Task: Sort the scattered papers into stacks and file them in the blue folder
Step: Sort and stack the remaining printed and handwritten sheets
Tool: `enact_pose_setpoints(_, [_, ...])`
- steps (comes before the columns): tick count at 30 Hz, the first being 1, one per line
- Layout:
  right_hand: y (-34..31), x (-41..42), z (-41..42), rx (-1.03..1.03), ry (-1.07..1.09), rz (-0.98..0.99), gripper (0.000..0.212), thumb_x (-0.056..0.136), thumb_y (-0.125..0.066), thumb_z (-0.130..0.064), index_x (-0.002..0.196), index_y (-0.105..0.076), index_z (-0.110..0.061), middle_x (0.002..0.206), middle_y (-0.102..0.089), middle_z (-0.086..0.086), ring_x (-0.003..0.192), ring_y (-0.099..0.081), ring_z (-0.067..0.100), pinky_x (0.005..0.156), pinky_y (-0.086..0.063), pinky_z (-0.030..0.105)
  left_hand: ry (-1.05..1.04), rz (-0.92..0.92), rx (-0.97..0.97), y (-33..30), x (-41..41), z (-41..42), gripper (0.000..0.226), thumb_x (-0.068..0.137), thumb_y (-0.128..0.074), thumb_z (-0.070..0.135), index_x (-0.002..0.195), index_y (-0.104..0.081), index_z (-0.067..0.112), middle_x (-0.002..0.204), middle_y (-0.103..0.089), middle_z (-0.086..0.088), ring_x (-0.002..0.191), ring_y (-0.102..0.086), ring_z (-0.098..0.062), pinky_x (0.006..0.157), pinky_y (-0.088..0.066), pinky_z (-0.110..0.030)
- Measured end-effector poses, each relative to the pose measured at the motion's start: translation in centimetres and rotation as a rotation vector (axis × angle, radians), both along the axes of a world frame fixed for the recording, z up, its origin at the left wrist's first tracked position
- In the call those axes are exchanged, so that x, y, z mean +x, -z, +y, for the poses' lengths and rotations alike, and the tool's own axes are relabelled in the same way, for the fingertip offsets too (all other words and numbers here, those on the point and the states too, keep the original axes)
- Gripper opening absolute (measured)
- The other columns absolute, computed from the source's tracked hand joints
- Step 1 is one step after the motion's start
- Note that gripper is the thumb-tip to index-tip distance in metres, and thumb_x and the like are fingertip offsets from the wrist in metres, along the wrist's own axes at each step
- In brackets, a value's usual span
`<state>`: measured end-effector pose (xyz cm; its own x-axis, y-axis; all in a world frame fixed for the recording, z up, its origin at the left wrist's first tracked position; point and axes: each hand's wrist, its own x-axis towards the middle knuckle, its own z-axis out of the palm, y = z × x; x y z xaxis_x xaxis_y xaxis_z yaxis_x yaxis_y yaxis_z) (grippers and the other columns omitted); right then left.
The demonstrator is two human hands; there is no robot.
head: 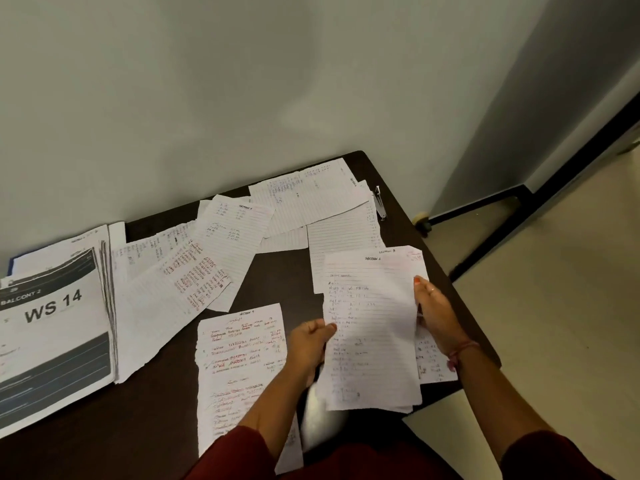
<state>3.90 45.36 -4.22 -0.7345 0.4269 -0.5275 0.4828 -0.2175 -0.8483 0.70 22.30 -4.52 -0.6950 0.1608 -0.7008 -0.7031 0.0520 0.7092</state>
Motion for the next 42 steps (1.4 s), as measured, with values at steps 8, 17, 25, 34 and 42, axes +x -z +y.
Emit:
enact_pose_setpoints(8, [0.8,-0.8,0.9,0.228,0.195,-0.010,0.022,0.091,-0.060,-0.021,0.108,-0.067,-0.009,0.102,-0.071,0.004,0.090,-0.068,0.020,0.075,-0.055,0.031,0.010,0.099,-0.060,0.5,0.9,3.6,0.035,0.084,-0.069,0.003,0.111,-0.047,0.007,0.098,-0.068,-0.019,0.088,-0.069,-0.029,0.074,-0.058,-0.041])
enact_pose_setpoints(17, [2.3,-4.5,2.9,0.642,0.059,-0.238,0.030,0.088,-0.061,-0.023,0.113,-0.062,-0.006,0.121,-0.053,0.015,0.110,-0.053,0.033,0.091,-0.049,0.045,0.300,0.320,-0.440,1.5,-1.2,6.3,0.022,0.081,-0.067,0.017,0.103,-0.066,0.012,0.113,-0.056,-0.003,0.100,-0.059,-0.017,0.094,-0.051,-0.036])
enact_pose_setpoints(25, [3.1,-4.6,2.4,0.767,-0.083,-0.312,0.044,0.084,-0.068,-0.024,0.118,-0.056,0.000,0.131,-0.041,0.017,0.121,-0.042,0.034,0.095,-0.045,0.042,0.220,0.266,-0.429,2.6,-1.2,7.6,0.021,0.081,-0.067,0.010,0.095,-0.052,0.013,0.107,-0.062,-0.007,0.093,-0.065,-0.018,0.080,-0.058,-0.035])
enact_pose_setpoints(34, [2.7,-4.7,3.1,0.636,-0.078,-0.306,0.072,0.072,-0.077,-0.029,0.132,-0.045,-0.006,0.123,-0.059,0.016,0.113,-0.055,0.030,0.091,-0.051,0.045,0.199,0.089,-0.235,1.7,-1.2,7.1,0.028,0.079,-0.064,0.005,0.106,-0.057,0.008,0.107,-0.068,-0.007,0.093,-0.068,-0.024,0.081,-0.058,-0.040])
enact_pose_setpoints(42, [2.7,-3.3,2.8,0.620,-0.135,-0.252,0.050,0.070,-0.073,-0.036,0.114,-0.061,-0.016,0.104,-0.066,0.004,0.099,-0.061,0.024,0.088,-0.052,0.045,0.256,0.106,-0.081,0.7,-0.4,5.4,0.021,0.092,-0.052,0.006,0.103,-0.048,0.023,0.114,-0.065,-0.006,0.099,-0.067,-0.023,0.086,-0.056,-0.044])
